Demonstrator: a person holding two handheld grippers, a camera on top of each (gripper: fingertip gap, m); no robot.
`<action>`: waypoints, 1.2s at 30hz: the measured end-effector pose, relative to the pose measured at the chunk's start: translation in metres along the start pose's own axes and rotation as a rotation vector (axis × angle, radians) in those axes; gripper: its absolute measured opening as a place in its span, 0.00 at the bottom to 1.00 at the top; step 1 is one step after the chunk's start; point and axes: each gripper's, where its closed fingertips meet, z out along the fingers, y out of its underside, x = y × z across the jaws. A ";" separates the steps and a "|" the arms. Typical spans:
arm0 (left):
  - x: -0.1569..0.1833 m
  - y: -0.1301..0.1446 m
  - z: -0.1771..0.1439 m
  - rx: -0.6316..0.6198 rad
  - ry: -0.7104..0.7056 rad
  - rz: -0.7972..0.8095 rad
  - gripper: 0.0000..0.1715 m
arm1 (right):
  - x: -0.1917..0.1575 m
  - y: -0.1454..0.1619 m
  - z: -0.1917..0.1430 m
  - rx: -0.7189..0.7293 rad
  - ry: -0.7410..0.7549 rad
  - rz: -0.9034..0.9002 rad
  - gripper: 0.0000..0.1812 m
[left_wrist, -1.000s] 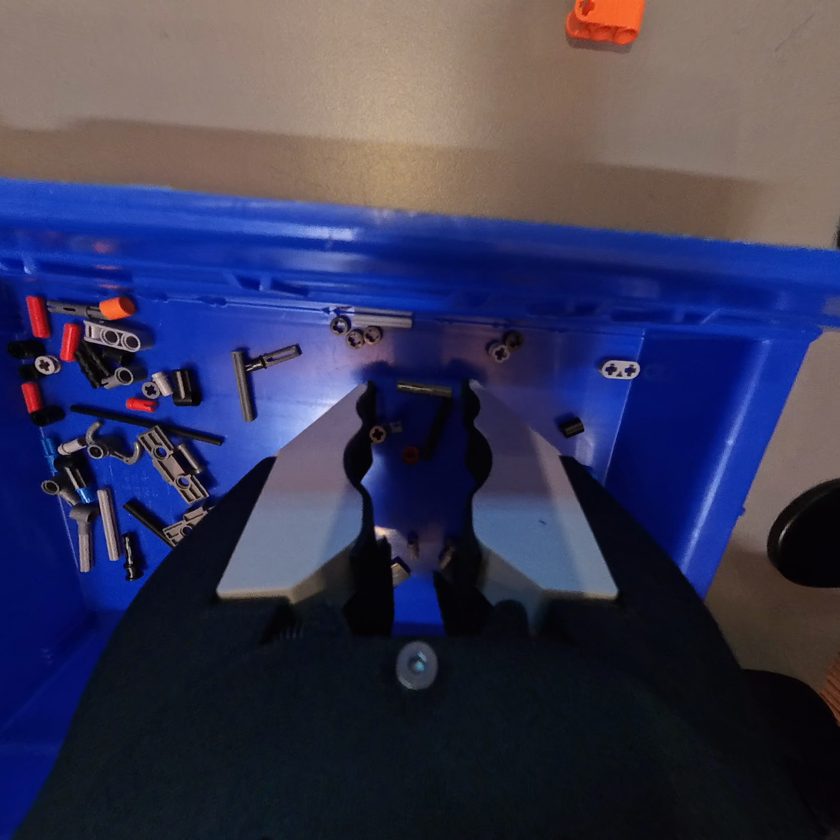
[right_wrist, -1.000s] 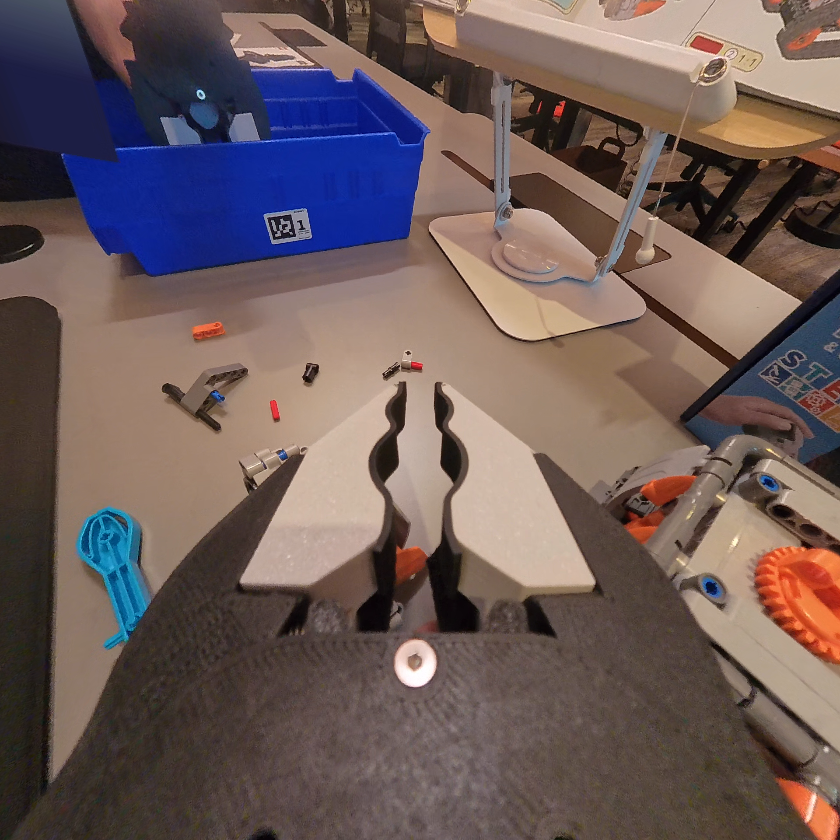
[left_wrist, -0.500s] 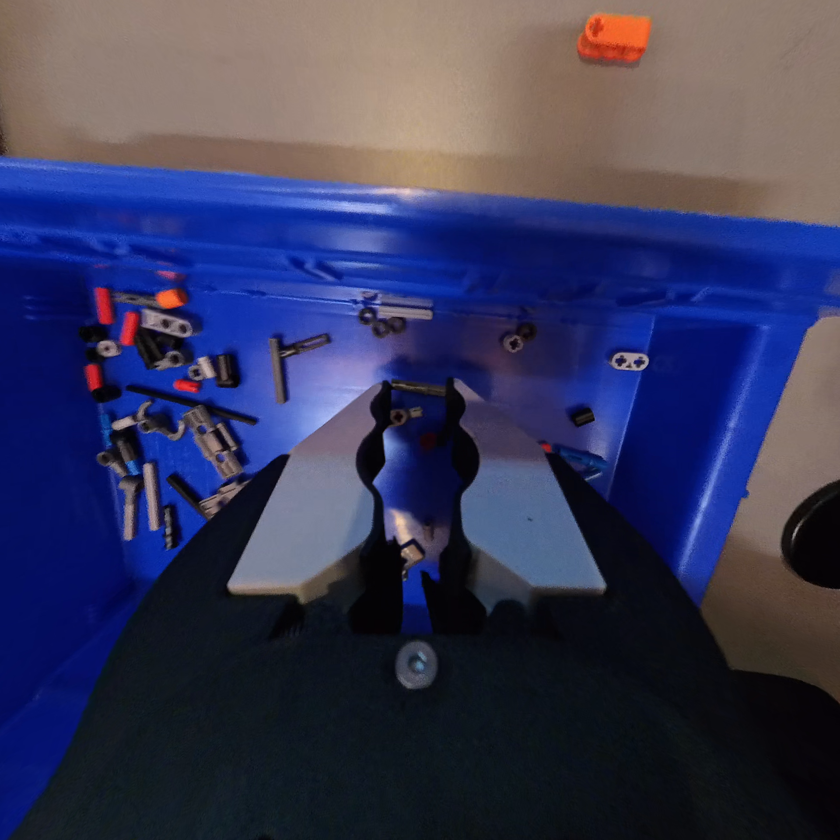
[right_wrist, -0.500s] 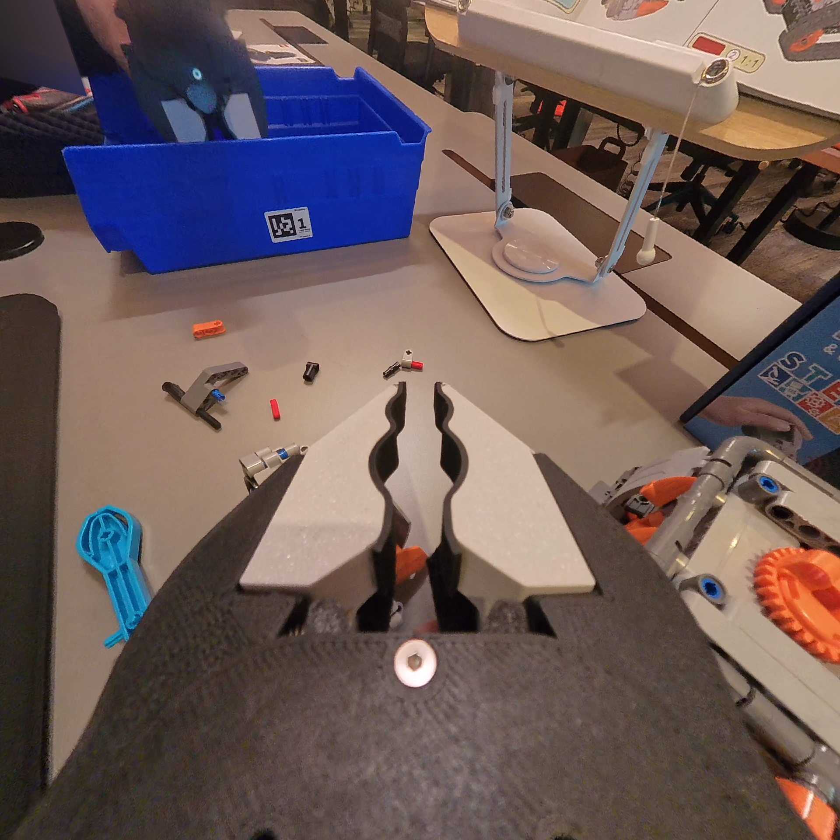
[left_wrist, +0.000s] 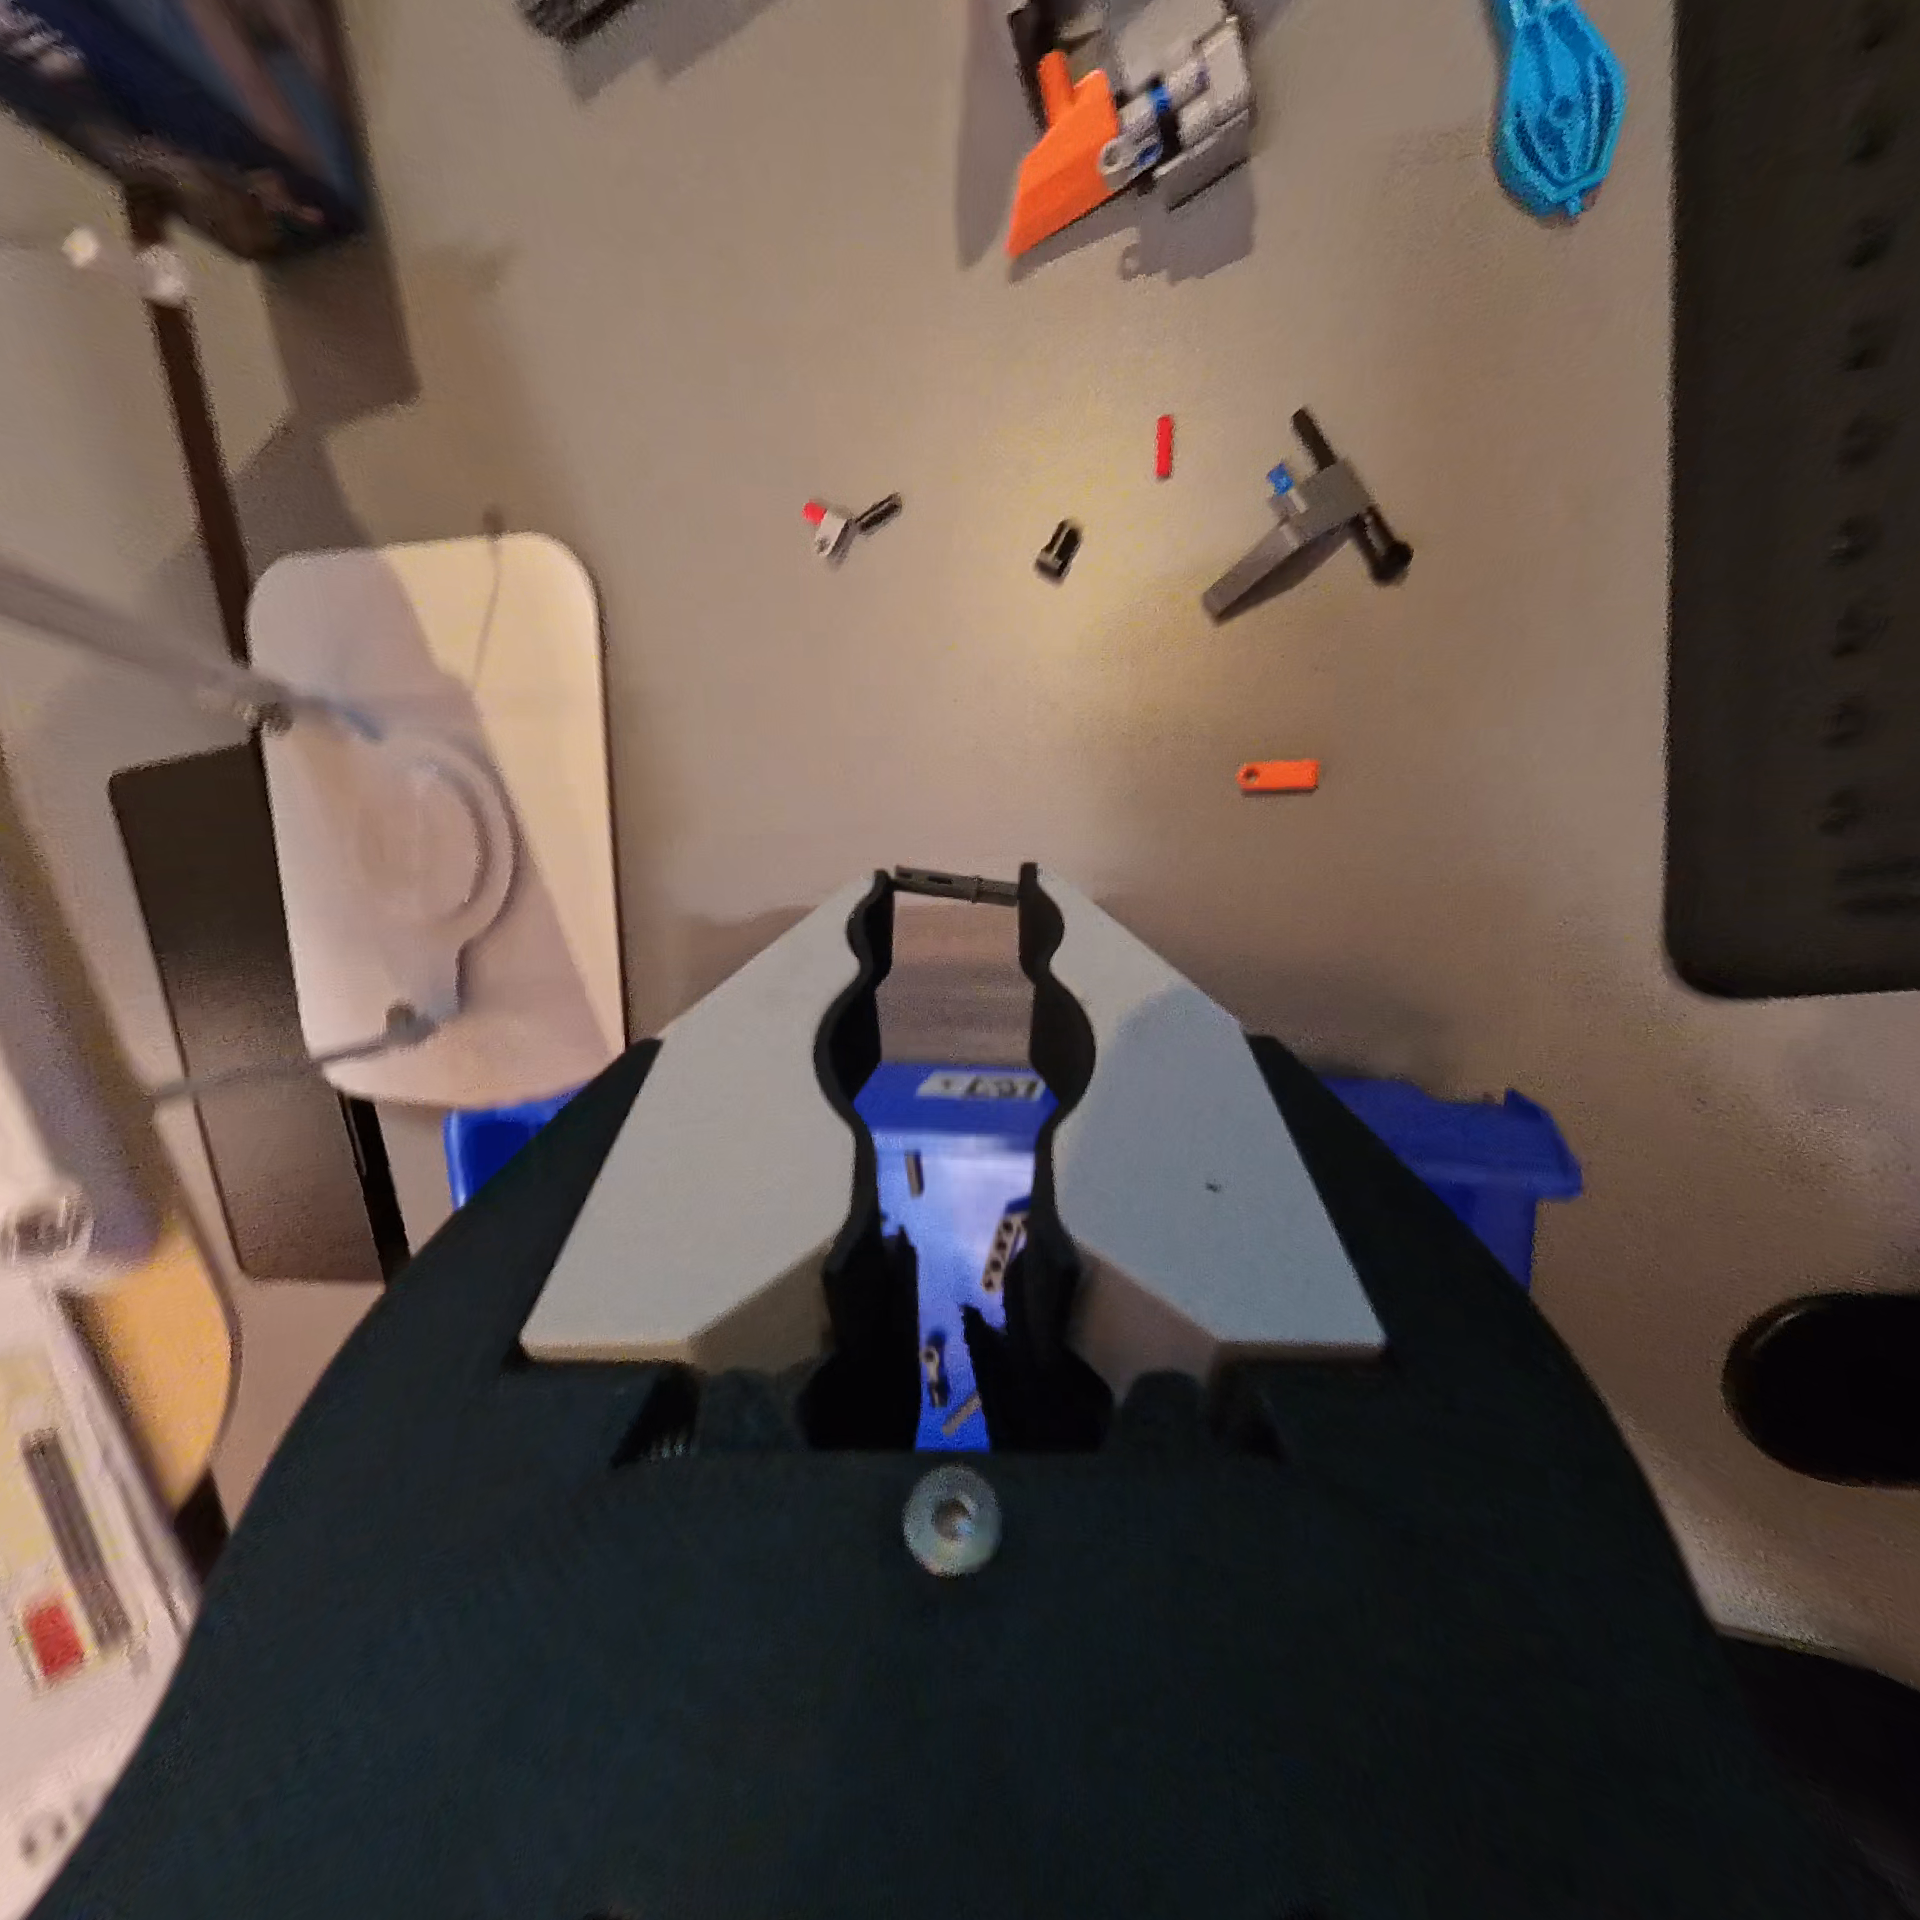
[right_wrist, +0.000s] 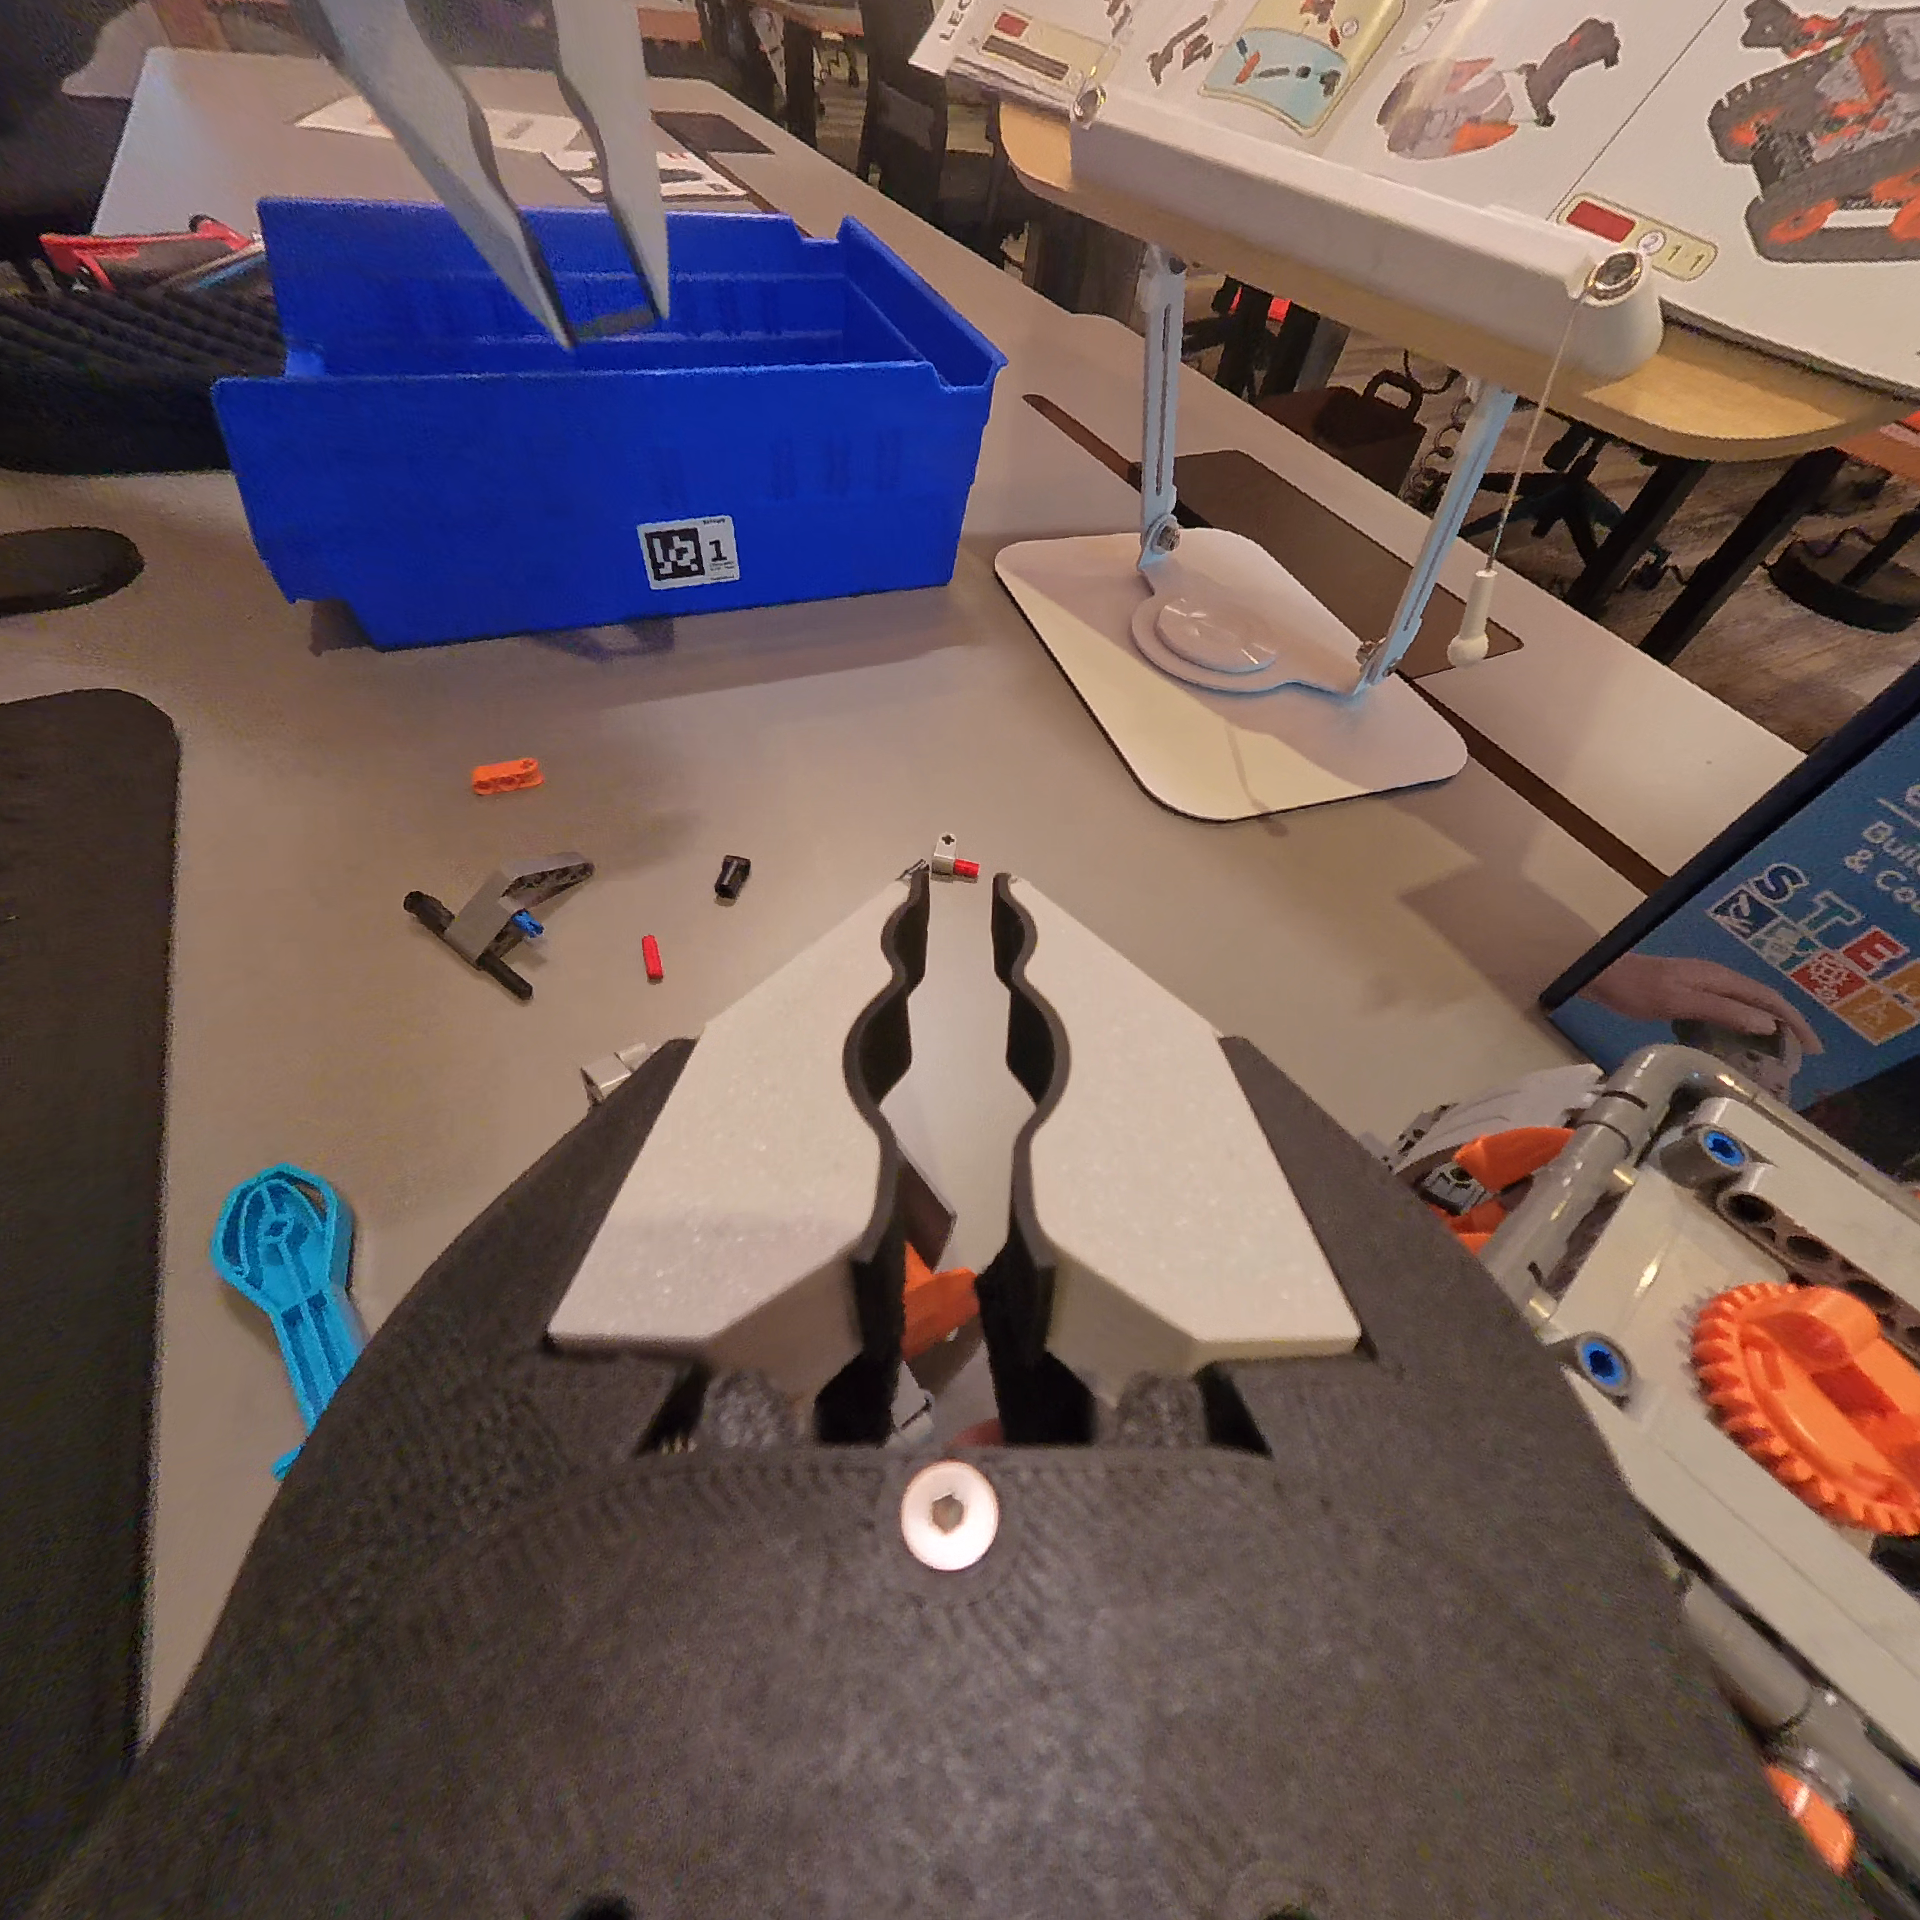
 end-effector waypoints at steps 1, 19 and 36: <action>0.005 -0.009 0.010 -0.022 0.029 0.029 0.13 | 0.000 -0.001 0.000 0.002 0.000 -0.001 0.05; 0.043 -0.020 0.105 -0.189 0.195 0.161 0.19 | -0.009 -0.008 -0.003 0.021 -0.027 -0.027 0.05; -0.043 0.147 -0.048 -0.199 -0.147 -0.274 0.14 | 0.002 0.006 0.005 -0.010 -0.012 0.024 0.05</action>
